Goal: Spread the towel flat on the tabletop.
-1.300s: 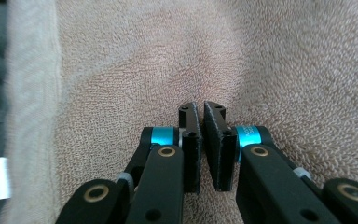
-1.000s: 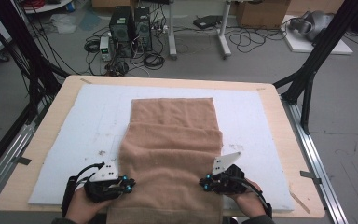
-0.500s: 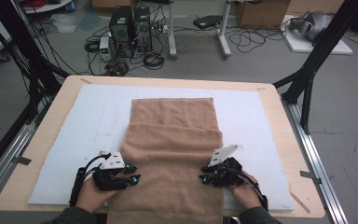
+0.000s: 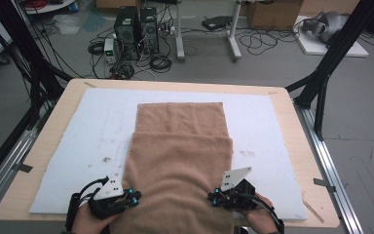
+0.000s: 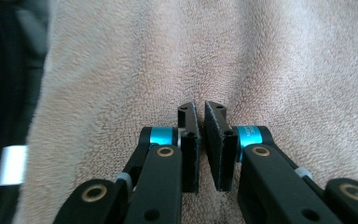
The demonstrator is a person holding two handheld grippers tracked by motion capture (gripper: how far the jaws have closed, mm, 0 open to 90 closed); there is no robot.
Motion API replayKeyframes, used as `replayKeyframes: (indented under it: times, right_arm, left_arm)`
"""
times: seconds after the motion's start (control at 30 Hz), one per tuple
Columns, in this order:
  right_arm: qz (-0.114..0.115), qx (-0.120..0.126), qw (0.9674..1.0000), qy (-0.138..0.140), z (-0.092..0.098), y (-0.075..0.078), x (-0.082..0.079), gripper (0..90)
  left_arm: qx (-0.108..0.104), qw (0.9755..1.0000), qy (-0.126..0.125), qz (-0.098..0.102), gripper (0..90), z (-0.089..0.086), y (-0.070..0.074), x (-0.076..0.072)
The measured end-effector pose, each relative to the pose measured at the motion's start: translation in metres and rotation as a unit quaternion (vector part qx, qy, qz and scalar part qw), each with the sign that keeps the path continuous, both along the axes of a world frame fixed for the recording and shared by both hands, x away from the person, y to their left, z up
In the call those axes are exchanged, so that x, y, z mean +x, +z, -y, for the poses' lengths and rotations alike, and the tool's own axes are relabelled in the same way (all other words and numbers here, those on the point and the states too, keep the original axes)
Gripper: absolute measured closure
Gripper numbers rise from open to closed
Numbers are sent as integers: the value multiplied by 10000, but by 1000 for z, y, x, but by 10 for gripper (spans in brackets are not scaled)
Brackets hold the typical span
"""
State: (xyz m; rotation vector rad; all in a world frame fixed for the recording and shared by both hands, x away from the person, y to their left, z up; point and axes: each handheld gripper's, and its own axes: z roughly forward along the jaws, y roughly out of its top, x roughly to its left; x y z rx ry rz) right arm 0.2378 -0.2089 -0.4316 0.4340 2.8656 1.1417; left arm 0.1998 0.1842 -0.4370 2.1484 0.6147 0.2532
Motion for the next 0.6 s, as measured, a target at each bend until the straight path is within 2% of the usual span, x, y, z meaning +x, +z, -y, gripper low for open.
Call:
replayKeyframes:
  times: [0.07,0.17,0.27,0.33,0.4,0.47,0.5,0.57,0.6]
  right_arm:
    - [29,82,9999,62,1,4,-7,795]
    - [265,132,9995,-61,5,16,-5,715]
    - [436,25,9988,-213,5,22,7,651]
    - [385,-65,9989,-250,4,19,21,645]
    - [359,-124,9989,-275,2,14,30,631]
    - [256,-199,9990,-293,-1,7,40,630]
    - [201,-212,9992,-276,-2,3,43,650]
    - [102,-232,9994,-225,-5,-4,45,702]
    - [105,-117,9996,-240,-4,-5,45,734]
  left_arm:
    - [-37,10000,-79,42,820,-1,7,-7]
    - [-42,9999,-58,111,738,-2,14,-2]
    - [-31,9998,107,160,680,-3,15,15]
    - [-14,9998,185,80,639,-3,11,27]
    - [62,9997,243,-54,626,-1,2,41]
    - [207,9993,232,-193,626,2,-7,49]
    - [151,9995,206,-163,647,2,-9,49]
    - [60,9996,206,-177,766,0,-9,47]
    - [78,9997,185,-149,818,0,-9,45]
